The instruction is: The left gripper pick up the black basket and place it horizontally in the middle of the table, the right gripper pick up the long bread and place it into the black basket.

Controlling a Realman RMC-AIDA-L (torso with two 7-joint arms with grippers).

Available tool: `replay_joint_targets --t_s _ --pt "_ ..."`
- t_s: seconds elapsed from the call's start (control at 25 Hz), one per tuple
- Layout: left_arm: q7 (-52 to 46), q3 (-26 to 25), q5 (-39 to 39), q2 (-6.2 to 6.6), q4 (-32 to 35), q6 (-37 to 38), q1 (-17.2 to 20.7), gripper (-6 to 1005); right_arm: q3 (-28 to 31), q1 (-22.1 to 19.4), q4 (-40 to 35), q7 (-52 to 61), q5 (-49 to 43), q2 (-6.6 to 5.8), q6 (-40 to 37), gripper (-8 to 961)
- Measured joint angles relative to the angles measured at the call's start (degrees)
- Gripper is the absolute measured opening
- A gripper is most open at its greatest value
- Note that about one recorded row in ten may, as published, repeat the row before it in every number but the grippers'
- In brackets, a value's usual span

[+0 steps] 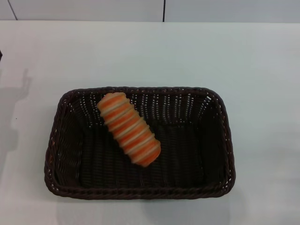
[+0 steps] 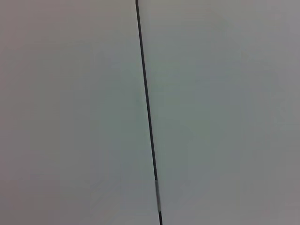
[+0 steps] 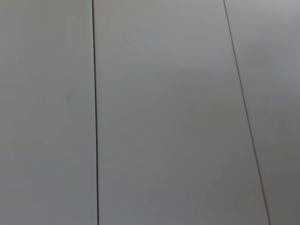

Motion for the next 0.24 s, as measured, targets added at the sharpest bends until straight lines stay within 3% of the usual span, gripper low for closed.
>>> replay_joint_targets --t_s 0.24 --pt "-0.1 -1.2 -0.1 -0.07 0.1 0.1 0.2 718 -0.1 0.4 -0.8 0.0 0.4 0.05 0.5 736"
